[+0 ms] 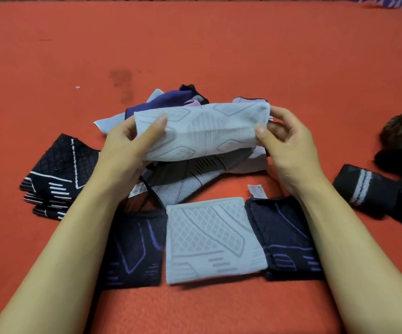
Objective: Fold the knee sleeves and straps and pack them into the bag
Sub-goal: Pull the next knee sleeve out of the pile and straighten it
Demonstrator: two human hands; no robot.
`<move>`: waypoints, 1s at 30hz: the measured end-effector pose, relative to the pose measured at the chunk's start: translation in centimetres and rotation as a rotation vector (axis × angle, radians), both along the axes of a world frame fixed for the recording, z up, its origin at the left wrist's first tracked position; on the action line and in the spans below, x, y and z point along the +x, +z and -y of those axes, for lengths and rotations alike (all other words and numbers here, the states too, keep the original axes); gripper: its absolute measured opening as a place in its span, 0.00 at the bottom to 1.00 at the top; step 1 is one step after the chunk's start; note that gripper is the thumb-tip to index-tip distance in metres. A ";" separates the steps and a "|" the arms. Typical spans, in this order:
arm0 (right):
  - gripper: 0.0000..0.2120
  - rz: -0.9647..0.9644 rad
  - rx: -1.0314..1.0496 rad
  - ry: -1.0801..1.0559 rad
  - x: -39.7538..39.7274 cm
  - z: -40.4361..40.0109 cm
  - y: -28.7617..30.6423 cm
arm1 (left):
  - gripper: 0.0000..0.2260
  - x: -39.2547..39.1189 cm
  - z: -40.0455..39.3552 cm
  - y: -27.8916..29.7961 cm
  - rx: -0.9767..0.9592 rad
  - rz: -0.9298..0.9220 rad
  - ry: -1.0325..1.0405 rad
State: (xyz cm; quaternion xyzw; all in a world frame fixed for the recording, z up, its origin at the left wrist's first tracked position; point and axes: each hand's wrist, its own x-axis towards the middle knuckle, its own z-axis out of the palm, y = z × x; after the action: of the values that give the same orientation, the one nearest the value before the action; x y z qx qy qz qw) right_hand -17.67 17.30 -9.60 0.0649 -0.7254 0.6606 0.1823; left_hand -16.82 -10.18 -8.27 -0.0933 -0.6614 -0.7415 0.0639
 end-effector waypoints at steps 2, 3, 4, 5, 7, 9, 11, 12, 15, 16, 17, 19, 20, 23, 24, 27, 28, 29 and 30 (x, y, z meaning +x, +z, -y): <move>0.14 0.013 0.005 -0.047 -0.2 -0.4 -0.4 | 0.14 0.1 0.3 -0.2 -0.127 -0.060 -0.034; 0.13 0.030 -0.011 -0.052 -0.3 -0.6 -0.5 | 0.14 0.2 0.4 -0.3 -0.170 -0.069 -0.029; 0.13 0.047 -0.030 -0.052 -0.5 -0.8 -0.7 | 0.14 0.3 0.3 -0.3 -0.197 -0.064 -0.015; 0.12 0.063 -0.058 -0.052 -0.7 -0.9 -0.8 | 0.13 0.3 0.4 -0.4 -0.223 -0.057 0.005; 0.11 0.081 -0.133 -0.032 -0.9 -1.0 -0.8 | 0.12 0.2 0.5 -0.5 -0.297 -0.057 0.050; 0.09 0.070 -0.184 -0.008 -0.8 -0.9 -0.7 | 0.11 0.2 0.5 -0.6 -0.365 -0.064 0.086; 0.11 0.024 -0.193 0.009 -0.6 -0.9 -0.7 | 0.09 0.2 0.2 -0.5 -0.384 -0.056 0.148; 0.12 -0.006 -0.180 0.012 -0.5 -1.0 -0.7 | 0.09 0.2 0.0 -0.5 -0.368 -0.042 0.176; 0.10 -0.098 -0.108 -0.045 -0.3 -0.9 -0.3 | 0.17 0.1 -0.2 -0.4 -0.223 0.006 0.162; 0.08 -0.127 -0.090 -0.077 -0.2 -0.9 0.0 | 0.20 0.1 -0.2 -0.2 -0.178 -0.004 0.140; 0.06 -0.157 -0.086 -0.104 -0.1 -0.8 0.4 | 0.22 0.1 -0.1 0.0 -0.144 -0.034 0.115; 0.05 -0.188 -0.137 -0.138 0.1 -0.5 1.0 | 0.18 0.3 0.0 0.4 -0.111 -0.118 0.046; 0.04 -0.190 -0.175 -0.143 0.1 -0.5 1.3 | 0.15 0.4 0.2 0.5 -0.115 -0.153 -0.005; 0.07 -0.170 -0.168 -0.156 0.0 -0.7 1.3 | 0.12 0.3 0.6 0.0 -0.150 -0.124 -0.016; 0.08 -0.153 -0.126 -0.167 -0.1 -0.8 1.1 | 0.13 0.3 0.5 -0.1 -0.169 -0.102 0.052; 0.11 -0.055 0.046 -0.137 -0.2 -0.8 0.3 | 0.14 0.0 0.1 -0.6 -0.339 -0.079 0.289; 0.14 -0.003 0.131 -0.094 -0.2 -0.7 0.1 | 0.15 0.0 -0.1 -0.7 -0.409 -0.060 0.346; 0.16 0.040 0.252 -0.037 -0.1 -0.6 0.0 | 0.16 0.1 -0.4 -0.7 -0.458 -0.046 0.384; 0.18 0.071 0.416 0.016 0.0 -0.5 -0.2 | 0.16 0.1 -0.6 -0.6 -0.472 -0.035 0.400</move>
State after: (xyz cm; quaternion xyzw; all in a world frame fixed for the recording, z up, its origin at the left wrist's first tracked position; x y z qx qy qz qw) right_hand -17.70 17.76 -9.76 0.0835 -0.8517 0.4998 0.1339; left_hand -16.71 -9.61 -8.91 0.0137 -0.8193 -0.5386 0.1963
